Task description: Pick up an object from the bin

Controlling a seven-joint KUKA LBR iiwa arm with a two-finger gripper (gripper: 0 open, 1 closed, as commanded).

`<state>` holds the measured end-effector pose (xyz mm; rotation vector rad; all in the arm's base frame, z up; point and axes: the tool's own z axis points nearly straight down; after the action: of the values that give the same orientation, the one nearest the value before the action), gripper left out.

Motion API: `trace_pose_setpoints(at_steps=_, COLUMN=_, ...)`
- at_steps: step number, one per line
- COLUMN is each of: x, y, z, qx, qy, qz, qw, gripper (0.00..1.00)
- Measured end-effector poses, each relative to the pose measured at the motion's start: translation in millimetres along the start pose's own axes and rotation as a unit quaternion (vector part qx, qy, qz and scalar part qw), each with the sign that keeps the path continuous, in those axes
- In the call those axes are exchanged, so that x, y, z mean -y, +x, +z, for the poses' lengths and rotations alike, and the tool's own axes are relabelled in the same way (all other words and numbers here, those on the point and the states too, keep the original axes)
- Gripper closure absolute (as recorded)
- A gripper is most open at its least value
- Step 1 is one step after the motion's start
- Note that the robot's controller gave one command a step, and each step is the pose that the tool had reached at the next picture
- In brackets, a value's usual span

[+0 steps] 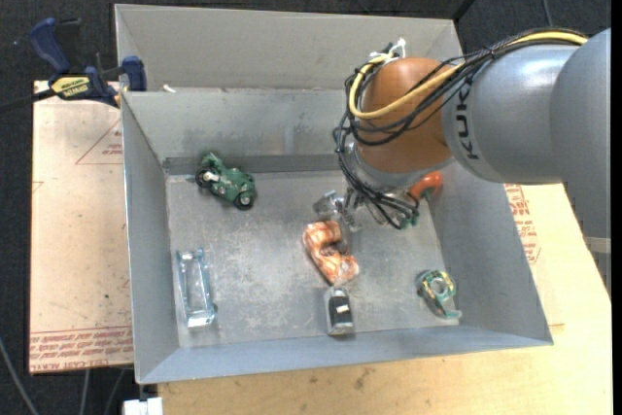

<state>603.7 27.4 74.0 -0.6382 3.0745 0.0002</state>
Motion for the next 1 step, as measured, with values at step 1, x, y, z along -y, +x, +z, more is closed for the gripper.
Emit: trace_pose_setpoints(at_steps=1, x=-0.4, y=0.7, z=-3.8, qx=-0.0004, qy=0.0, qz=0.0, qw=1.0, gripper=1.0)
